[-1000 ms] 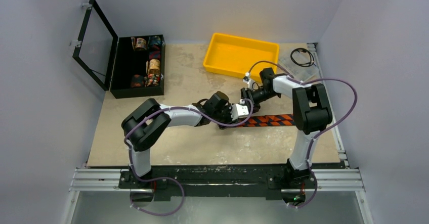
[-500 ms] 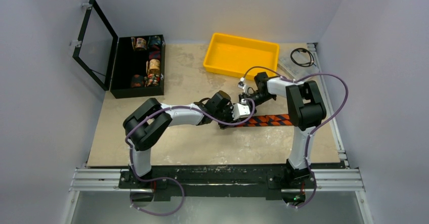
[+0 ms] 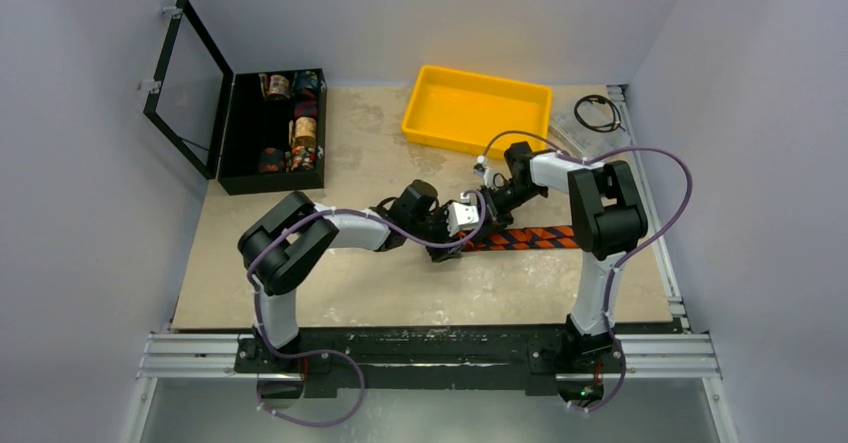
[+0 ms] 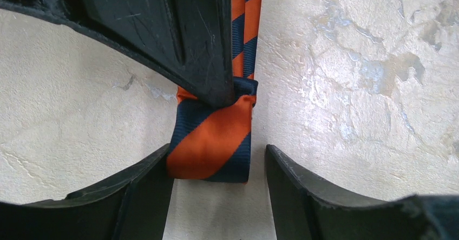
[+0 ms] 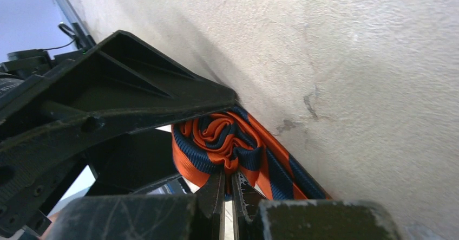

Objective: Roll the ties
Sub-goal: Roll the tie at the center of the board.

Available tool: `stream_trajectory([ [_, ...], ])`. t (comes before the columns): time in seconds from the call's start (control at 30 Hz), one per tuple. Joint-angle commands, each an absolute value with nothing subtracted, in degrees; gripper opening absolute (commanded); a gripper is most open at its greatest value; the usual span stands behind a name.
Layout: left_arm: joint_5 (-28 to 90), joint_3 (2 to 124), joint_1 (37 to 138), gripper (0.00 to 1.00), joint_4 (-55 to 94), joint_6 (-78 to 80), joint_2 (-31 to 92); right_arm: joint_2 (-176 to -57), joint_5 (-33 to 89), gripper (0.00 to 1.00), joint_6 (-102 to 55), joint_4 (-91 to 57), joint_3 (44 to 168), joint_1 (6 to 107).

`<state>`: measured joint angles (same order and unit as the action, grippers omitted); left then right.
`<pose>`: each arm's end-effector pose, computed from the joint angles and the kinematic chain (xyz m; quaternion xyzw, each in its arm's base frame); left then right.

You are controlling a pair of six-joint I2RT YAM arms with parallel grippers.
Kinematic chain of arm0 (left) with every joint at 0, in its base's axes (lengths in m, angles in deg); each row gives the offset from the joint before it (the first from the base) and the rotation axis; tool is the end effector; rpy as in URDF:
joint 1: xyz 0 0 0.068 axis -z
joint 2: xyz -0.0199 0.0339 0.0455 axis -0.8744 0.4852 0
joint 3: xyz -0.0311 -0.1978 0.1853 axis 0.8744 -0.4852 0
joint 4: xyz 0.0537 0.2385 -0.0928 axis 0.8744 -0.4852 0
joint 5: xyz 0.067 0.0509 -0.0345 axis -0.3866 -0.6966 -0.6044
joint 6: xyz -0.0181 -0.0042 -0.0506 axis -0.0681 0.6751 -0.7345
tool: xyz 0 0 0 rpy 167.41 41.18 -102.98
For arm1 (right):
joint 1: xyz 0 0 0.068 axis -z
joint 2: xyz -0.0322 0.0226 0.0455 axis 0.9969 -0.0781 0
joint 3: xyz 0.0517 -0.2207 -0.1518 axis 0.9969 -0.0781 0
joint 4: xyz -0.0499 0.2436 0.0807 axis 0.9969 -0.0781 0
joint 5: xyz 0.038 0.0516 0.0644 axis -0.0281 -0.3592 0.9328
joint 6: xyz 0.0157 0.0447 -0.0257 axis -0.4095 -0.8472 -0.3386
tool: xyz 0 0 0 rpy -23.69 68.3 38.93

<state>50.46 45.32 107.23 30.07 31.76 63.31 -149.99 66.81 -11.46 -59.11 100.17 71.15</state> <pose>0.2477 -0.2827 0.1352 0.5582 0.6909 -0.3076 0.3413 0.3333 0.1122 0.1242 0.1630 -0.9030 -0.3973 0.0144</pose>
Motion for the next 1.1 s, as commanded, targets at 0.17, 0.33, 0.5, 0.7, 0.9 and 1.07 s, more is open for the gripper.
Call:
stream_trajectory([
  [0.17,56.3,43.6,107.2,0.55,44.7,24.6,68.5,-153.5,47.3,0.00,-9.8,-55.4,101.4,69.2],
  [0.33,54.6,43.4,107.3,0.38,46.3,23.7,69.9,-153.1,47.3,0.00,-10.0,-54.3,101.3,67.7],
  [0.5,46.8,40.8,107.3,0.28,36.5,31.4,65.1,-153.1,52.8,0.00,-11.4,-51.5,102.8,67.2],
  [0.7,40.5,39.7,107.1,0.27,24.5,37.5,61.4,-150.1,61.2,0.33,-9.7,-53.7,106.2,68.8],
  [0.9,39.9,45.2,107.5,0.30,14.9,38.2,63.9,-143.4,69.2,0.54,-9.1,-55.3,100.8,71.6],
  [1.07,38.4,48.3,107.9,0.31,11.2,39.6,65.5,-142.4,77.1,0.61,-15.8,-50.8,97.9,71.5],
])
